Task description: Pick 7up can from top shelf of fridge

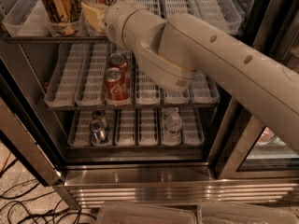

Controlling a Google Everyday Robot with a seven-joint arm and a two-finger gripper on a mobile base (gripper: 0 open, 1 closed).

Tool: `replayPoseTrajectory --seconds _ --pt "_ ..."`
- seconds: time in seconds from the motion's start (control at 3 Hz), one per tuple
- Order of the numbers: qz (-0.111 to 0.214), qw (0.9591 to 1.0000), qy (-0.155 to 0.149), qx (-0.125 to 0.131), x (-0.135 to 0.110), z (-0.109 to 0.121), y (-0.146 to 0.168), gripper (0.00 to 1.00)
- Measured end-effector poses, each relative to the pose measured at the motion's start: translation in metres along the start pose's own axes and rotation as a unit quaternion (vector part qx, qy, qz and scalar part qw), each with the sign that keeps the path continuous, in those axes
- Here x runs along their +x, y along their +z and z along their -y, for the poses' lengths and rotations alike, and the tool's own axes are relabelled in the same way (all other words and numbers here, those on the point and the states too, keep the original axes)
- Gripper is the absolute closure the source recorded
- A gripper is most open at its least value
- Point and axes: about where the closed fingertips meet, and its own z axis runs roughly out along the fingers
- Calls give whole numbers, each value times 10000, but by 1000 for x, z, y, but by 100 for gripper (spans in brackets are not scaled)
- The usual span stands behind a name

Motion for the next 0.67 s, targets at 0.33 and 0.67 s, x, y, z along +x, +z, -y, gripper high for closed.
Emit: replayPoseTrajectory --seconds 0.33,0.67 --pt "161 9998 -40 -76 -11 -4 -7 100" --pt "362 9992 -115 -143 -23 -10 -15 100"
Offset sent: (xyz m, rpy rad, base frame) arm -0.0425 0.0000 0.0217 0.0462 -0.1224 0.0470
